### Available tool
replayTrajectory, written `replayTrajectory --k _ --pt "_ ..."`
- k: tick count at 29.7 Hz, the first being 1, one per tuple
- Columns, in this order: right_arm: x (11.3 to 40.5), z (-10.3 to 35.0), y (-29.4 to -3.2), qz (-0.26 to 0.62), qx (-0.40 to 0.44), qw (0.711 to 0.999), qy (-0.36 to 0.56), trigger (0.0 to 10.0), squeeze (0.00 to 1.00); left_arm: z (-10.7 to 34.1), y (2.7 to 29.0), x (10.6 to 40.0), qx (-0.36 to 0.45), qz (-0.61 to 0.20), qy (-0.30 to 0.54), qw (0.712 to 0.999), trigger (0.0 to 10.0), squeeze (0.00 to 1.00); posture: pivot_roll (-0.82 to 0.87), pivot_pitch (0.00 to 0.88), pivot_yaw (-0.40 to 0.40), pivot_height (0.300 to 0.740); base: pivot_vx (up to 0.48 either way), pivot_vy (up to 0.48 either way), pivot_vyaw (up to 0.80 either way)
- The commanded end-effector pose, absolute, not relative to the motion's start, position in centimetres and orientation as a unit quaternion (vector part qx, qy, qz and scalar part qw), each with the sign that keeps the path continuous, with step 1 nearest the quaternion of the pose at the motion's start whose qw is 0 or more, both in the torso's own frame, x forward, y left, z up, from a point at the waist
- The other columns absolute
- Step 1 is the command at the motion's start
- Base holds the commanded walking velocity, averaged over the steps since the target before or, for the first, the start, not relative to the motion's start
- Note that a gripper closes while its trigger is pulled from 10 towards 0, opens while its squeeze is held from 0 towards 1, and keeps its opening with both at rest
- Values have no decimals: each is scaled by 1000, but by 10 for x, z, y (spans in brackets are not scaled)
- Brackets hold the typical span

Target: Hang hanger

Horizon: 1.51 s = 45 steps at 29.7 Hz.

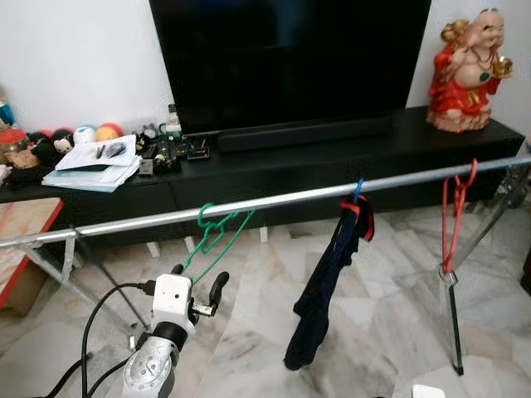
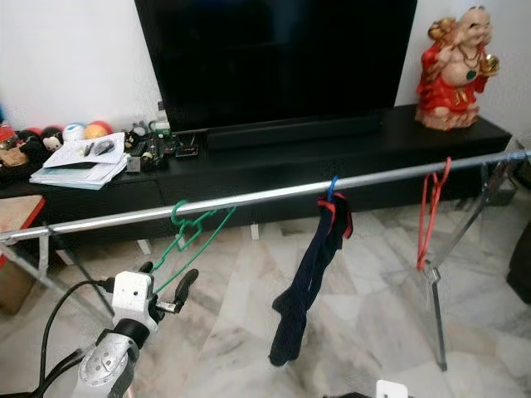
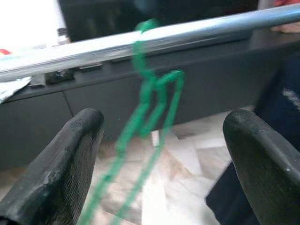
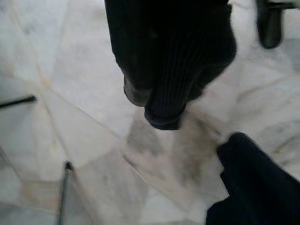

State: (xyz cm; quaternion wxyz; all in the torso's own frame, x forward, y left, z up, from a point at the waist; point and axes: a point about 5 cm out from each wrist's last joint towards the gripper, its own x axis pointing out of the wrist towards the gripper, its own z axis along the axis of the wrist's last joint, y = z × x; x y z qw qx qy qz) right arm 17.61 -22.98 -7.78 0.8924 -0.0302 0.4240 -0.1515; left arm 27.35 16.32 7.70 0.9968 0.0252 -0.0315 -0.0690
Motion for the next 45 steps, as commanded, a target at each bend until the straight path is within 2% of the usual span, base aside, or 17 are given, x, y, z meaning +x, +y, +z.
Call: replayTrajectory --k 1,30,45 --pt "181 -77 -221 -140 -27 898 416 10000 0 75 169 271 31 -66 -18 997 10000 0 108 0 61 740 0 0 0" --pt "181 -77 -223 -139 -34 899 414 10000 0 75 150 267 55 -124 -7 991 10000 0 91 0 70 740 0 0 0" --pt "181 -76 -223 -144 -34 899 412 10000 0 75 146 266 51 -135 -4 990 10000 0 94 0 68 740 0 273 0"
